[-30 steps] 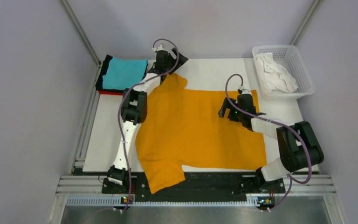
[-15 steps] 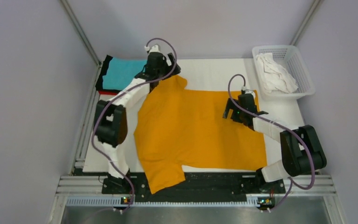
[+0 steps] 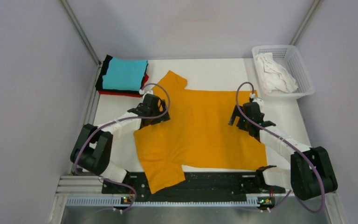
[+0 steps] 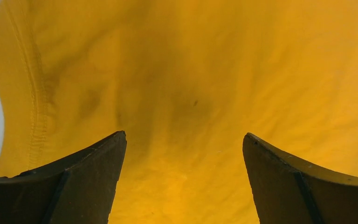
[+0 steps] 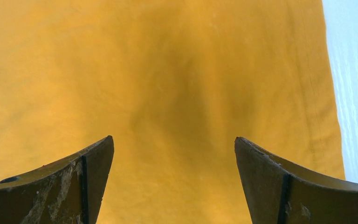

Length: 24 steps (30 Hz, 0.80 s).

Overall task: Fold and stack the t-shirts
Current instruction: Flatten out the tshirt

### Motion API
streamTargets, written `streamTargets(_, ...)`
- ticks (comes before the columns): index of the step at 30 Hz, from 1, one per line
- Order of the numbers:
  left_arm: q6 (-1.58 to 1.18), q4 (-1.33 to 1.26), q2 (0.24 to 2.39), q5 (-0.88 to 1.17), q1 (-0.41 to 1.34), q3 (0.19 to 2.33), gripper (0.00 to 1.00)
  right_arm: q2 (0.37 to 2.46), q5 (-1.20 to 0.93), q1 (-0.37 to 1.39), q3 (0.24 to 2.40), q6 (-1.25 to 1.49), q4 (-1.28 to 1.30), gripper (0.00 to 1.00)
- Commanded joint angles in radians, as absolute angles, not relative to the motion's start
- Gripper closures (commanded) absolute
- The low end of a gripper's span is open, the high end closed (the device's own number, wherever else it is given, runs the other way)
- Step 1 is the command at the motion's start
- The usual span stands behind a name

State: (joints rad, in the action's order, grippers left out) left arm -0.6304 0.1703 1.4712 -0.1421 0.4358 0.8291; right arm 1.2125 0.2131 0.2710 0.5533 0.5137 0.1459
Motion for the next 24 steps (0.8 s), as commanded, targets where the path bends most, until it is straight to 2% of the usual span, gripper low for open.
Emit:
streamTargets(1,-0.669,0.144,1.539,-0.178,0.431,0.848,0.01,1.230,0.278,0.271,0.542,0.539,0.161,0.01)
streamTargets(10,-0.705,0.161,1.829,-0.115,0.349,1.027,0.01,1.487,0.289,0.225,0.652,0.545,0.087,0.01)
streamTargets(18,-0.678,0.256,2.029,-0.064,0.283,1.328,0.01,1.751,0.202,0.159,0.907,0.506,0.061,0.01)
streamTargets(24,-0.638,0.278,2.029,-0.031,0.281,1.425,0.01,1.815,0.199,0.159,1.075,0.450,0.136,0.01)
